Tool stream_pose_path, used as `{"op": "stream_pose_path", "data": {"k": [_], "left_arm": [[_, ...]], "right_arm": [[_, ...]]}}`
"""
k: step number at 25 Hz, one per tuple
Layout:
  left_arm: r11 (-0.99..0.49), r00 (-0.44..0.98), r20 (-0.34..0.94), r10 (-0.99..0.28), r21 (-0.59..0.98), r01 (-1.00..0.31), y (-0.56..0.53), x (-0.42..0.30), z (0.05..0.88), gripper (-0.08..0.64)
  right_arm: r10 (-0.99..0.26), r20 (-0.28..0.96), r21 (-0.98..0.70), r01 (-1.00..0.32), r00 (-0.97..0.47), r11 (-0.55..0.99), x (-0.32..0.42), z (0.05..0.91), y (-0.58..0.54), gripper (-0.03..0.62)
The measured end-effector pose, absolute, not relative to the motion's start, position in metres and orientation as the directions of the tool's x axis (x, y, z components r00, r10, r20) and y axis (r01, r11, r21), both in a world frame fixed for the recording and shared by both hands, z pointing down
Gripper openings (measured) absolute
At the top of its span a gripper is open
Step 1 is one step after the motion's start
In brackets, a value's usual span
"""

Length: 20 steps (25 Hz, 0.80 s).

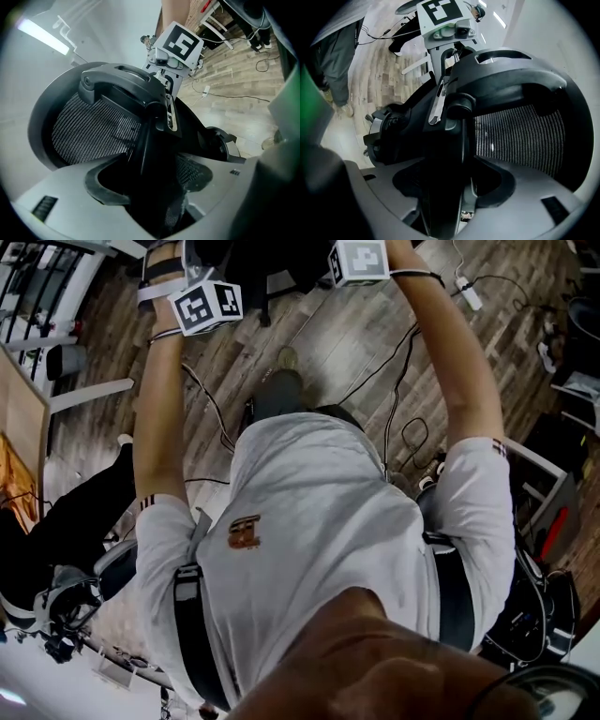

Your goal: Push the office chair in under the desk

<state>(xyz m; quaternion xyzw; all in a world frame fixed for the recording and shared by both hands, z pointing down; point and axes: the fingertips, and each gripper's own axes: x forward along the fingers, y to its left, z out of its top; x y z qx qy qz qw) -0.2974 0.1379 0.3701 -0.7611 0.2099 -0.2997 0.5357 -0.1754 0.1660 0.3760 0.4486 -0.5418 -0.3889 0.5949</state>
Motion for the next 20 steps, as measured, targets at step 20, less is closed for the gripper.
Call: {"op": "stream_pose_path", "data": {"k": [20], "left_arm": [[-0.334,0.676,0.179,-0.715,-0.937,-0.105,-0.033,-0.174,0.364,0.325]], "right_arm": [[-0.957,0.288,0.957,-0.032,-0.028,0.289,-0.051,0.374,-0.019,0.261]]}}
